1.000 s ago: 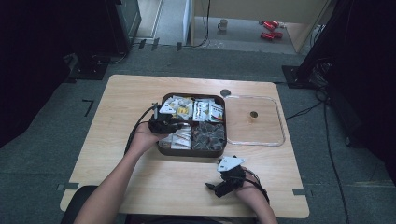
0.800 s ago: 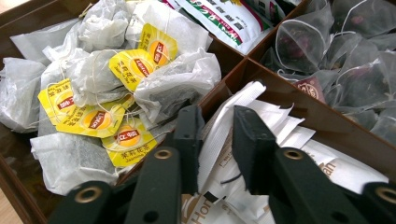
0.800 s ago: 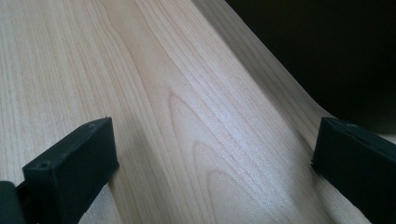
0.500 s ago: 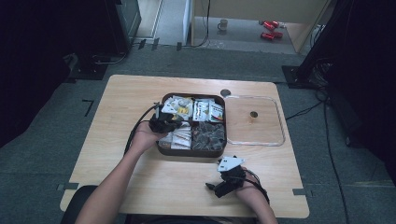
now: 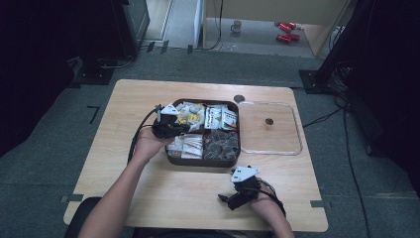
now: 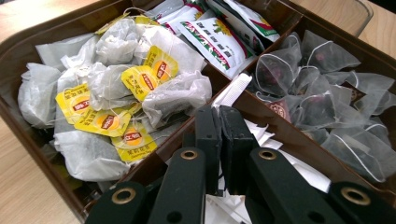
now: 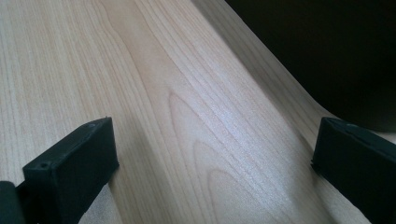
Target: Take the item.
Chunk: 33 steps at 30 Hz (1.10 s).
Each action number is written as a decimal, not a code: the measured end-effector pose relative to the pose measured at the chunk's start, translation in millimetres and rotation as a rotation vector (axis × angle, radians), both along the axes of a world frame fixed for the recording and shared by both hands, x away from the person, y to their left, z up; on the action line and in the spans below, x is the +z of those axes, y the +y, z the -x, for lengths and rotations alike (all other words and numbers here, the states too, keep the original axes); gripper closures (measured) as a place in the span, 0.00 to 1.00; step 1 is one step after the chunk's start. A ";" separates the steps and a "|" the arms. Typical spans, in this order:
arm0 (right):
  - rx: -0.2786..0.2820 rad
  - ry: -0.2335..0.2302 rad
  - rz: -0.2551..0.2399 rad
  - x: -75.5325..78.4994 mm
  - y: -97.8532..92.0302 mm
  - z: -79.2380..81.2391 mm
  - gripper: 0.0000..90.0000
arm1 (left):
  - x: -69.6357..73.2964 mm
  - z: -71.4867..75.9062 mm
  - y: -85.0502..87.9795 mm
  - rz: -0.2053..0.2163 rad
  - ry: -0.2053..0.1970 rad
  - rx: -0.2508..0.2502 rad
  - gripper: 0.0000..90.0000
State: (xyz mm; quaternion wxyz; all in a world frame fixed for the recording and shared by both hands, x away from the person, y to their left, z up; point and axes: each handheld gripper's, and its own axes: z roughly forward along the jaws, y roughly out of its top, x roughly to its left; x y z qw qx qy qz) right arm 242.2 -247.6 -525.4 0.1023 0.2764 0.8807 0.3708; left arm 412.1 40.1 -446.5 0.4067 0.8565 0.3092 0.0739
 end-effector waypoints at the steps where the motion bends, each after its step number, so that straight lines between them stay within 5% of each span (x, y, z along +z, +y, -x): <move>1: 0.000 0.000 0.000 0.0 0.0 0.0 0.00 | 1.0 0.8 0.2 -0.003 0.000 -0.002 0.98; 22: 0.001 -0.001 0.001 0.0 -0.1 0.0 0.00 | 23.2 9.2 22.9 0.053 -0.014 0.034 0.98; 33: 0.001 -0.001 0.001 0.0 -0.1 0.0 0.00 | 31.9 12.7 49.0 0.090 -0.022 0.092 0.98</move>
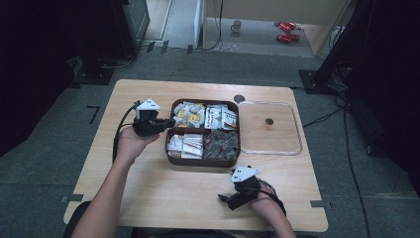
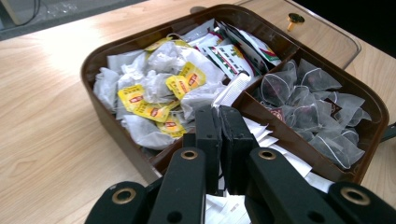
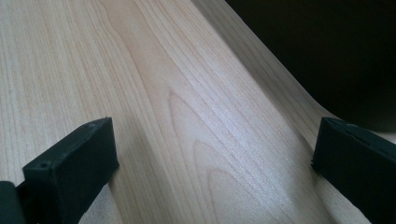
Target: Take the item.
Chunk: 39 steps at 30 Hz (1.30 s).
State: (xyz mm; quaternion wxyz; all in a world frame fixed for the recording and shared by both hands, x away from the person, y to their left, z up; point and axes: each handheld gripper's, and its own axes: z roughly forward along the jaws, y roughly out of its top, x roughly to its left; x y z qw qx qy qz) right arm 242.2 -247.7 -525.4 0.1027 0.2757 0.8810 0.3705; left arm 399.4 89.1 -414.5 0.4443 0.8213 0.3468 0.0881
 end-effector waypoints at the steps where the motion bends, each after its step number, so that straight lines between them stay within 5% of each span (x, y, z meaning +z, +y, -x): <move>1: 0.000 0.000 0.000 0.0 0.0 0.0 0.00 | 0.5 0.1 1.7 0.003 -0.001 0.004 0.98; 23: 0.001 0.000 -0.001 0.0 -0.1 0.0 0.00 | 2.9 0.4 46.5 0.022 0.002 0.103 0.98; 39: 0.001 0.001 -0.002 0.0 0.0 -0.1 0.00 | -15.5 -4.8 78.7 0.009 0.024 0.192 0.98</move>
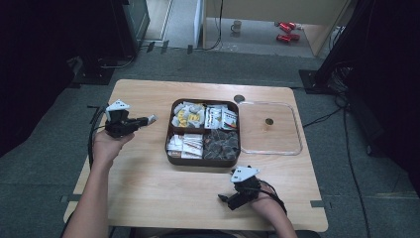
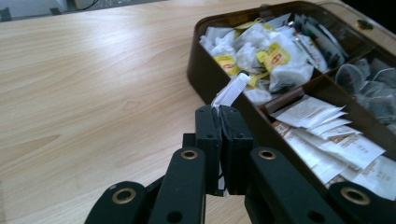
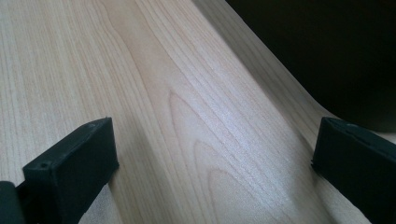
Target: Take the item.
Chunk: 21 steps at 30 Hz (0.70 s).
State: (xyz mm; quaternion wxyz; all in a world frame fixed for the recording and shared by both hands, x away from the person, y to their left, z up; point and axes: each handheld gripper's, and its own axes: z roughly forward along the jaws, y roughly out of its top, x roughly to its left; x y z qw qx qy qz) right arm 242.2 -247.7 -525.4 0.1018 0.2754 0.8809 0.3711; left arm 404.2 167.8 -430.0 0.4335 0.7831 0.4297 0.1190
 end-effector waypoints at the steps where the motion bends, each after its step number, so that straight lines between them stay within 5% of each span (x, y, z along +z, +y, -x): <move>1: 0.000 0.000 0.000 0.0 0.0 0.0 0.00 | -1.4 -0.9 2.7 0.004 0.003 0.005 0.98; 10: 0.000 -0.001 0.001 0.0 0.0 0.0 0.00 | -13.4 -8.1 11.8 0.004 0.024 0.035 0.98; 21: 0.001 0.000 0.000 0.1 0.2 -0.2 0.00 | -38.9 -24.0 9.4 -0.055 0.061 0.052 0.98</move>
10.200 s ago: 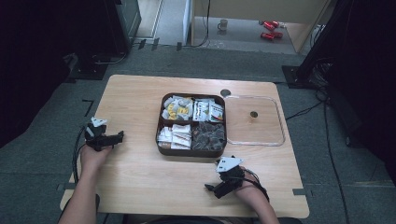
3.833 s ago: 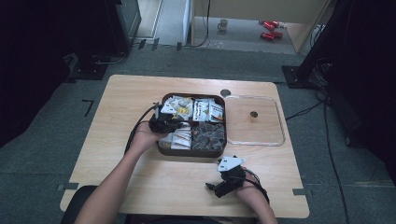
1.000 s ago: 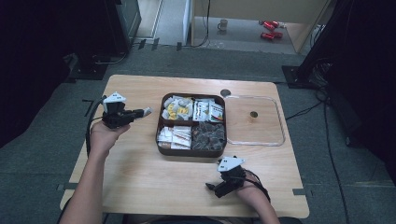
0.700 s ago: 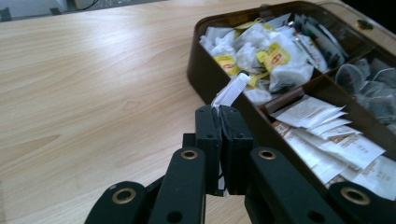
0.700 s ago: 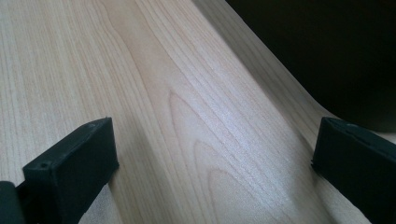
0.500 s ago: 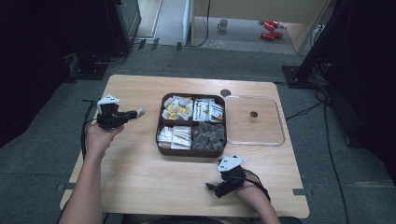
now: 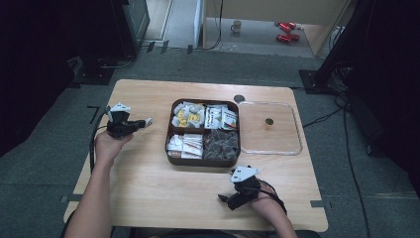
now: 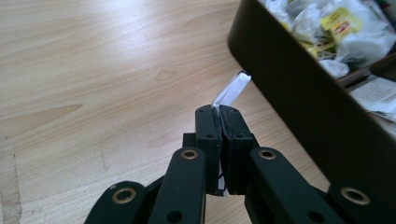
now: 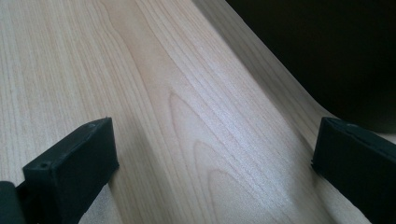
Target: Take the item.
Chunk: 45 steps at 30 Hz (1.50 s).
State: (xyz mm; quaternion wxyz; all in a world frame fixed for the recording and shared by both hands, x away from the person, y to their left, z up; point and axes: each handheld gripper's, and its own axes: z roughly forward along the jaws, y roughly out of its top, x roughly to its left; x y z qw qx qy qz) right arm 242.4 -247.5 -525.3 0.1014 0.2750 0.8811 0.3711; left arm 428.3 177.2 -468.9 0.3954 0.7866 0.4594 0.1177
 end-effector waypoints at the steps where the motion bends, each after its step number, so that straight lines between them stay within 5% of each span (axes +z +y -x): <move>1: 0.000 0.000 0.000 0.0 0.0 0.0 0.00 | 0.0 0.0 0.0 0.000 0.000 0.000 0.98; 12: 0.000 0.000 0.000 0.0 0.0 0.0 0.00 | -15.5 -4.4 -8.8 -0.050 0.006 -0.021 0.98; 21: 0.000 0.000 0.000 0.0 0.0 0.0 0.00 | -20.1 -4.5 -12.3 -0.015 0.009 -0.034 0.96; 32: 0.002 0.000 0.000 0.0 0.1 -0.1 0.00 | -27.2 -3.6 -26.1 -0.055 0.031 -0.074 0.88; 34: 0.001 0.000 0.000 0.0 0.1 -0.1 0.00 | -30.7 -3.9 -28.1 -0.090 0.041 -0.070 0.83; 45: 0.002 0.000 0.000 0.0 0.1 -0.1 0.00 | -23.5 0.4 -28.8 -0.049 0.013 -0.077 0.70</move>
